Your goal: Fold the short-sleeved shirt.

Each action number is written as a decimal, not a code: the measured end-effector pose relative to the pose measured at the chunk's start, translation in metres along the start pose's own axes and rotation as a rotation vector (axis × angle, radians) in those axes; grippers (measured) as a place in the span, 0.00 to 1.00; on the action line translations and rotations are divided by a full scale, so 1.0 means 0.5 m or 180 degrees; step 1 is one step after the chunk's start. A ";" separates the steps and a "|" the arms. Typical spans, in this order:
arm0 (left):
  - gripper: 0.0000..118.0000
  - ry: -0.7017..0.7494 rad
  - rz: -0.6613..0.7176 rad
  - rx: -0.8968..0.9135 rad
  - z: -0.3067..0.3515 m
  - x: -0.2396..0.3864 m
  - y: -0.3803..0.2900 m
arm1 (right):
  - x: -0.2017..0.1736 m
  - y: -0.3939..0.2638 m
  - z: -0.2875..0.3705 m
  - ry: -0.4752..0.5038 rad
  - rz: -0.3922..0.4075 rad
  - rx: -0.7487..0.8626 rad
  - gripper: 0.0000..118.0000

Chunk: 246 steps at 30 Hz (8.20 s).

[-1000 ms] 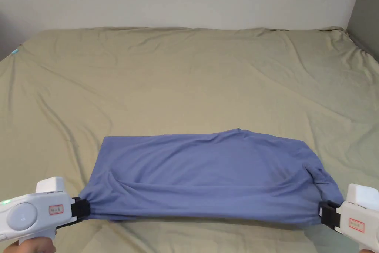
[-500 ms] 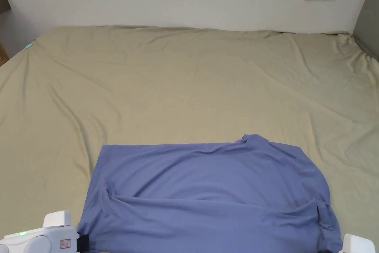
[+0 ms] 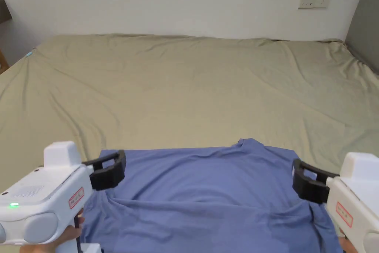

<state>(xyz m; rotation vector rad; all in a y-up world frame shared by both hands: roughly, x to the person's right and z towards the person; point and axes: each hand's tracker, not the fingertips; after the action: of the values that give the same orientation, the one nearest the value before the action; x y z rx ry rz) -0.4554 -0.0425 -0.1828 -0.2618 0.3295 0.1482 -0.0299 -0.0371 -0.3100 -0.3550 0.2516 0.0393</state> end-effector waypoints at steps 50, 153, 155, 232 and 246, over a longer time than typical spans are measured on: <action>0.09 0.0192 -0.0223 -0.2335 -0.682 -0.147 -0.147 | -0.029 -0.025 -0.392 -0.0394 0.0362 -0.0434 0.02; 0.00 -0.0356 0.0713 -0.0704 -0.067 -0.089 0.010 | -0.121 0.058 0.016 -0.0257 0.0433 0.0779 0.01; 0.00 -0.0547 0.1218 -0.0999 -0.077 -0.146 -0.016 | -0.123 0.056 0.010 -0.0246 0.0440 0.0749 0.01; 0.57 -0.1196 0.0143 -0.2743 -0.236 0.246 -0.223 | -0.040 0.014 -0.008 -0.0280 0.0362 0.0413 0.01; 0.68 -0.0849 0.0420 -0.1183 -0.112 0.147 -0.119 | -0.037 0.020 0.000 -0.0290 0.0361 0.0435 0.01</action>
<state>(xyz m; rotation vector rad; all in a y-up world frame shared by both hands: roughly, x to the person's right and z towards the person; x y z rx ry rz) -0.3925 -0.1076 -0.2451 -0.5820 0.0507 0.3722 -0.0484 -0.0275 -0.3090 -0.2022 0.1828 0.1488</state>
